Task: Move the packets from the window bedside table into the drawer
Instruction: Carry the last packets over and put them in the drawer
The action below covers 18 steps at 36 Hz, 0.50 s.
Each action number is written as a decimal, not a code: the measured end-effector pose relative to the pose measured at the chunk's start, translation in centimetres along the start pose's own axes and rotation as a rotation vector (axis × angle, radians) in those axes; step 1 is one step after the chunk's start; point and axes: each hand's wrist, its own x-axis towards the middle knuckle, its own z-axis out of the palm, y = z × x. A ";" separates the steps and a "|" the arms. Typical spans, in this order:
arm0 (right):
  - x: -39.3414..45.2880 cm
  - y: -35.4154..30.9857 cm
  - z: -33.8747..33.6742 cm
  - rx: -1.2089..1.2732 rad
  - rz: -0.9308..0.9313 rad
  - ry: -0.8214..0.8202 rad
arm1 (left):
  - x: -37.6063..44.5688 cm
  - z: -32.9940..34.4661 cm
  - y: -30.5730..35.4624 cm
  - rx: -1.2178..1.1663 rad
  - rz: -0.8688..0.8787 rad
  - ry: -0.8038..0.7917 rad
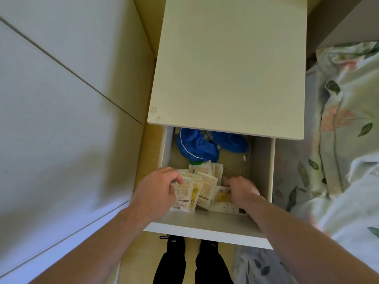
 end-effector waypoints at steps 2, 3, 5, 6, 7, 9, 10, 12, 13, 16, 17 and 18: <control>-0.3 0.4 -0.9 0.001 0.004 -0.023 | 0.1 -0.2 0.0 0.009 -0.002 -0.006; -0.5 0.6 -1.4 0.009 0.002 -0.025 | 0.1 -0.3 -0.1 0.008 -0.007 -0.010; -0.9 1.2 -2.3 0.048 0.002 -0.047 | 0.2 -0.4 -0.2 0.003 -0.016 -0.019; -1.0 1.4 -2.7 0.087 0.004 -0.064 | 0.2 -0.5 -0.3 0.002 -0.024 -0.023; -1.1 1.4 -2.9 0.136 0.010 -0.079 | 0.3 -0.6 -0.4 0.004 -0.032 -0.025; -1.2 1.2 -3.2 0.250 0.022 -0.081 | 0.3 -0.7 -0.6 0.008 -0.048 -0.028; -1.3 0.9 -3.2 0.312 0.020 -0.073 | 0.3 -0.7 -0.7 0.007 -0.055 -0.029; -1.4 -0.2 -2.9 0.430 0.010 -0.070 | 0.3 -0.8 -0.7 0.018 -0.063 -0.018; -1.4 -1.0 -2.6 0.477 0.006 -0.076 | 0.3 -0.8 -0.7 0.023 -0.066 -0.010; -0.9 -3.1 -1.0 0.552 0.032 -0.049 | 0.1 -0.6 -0.8 0.032 -0.063 -0.014; -0.7 -3.6 -0.3 0.560 0.059 -0.025 | 0.1 -0.6 -0.9 0.030 -0.063 -0.018; -0.4 -4.1 0.3 0.569 0.088 -0.003 | 0.1 -0.5 -1.0 0.029 -0.064 -0.023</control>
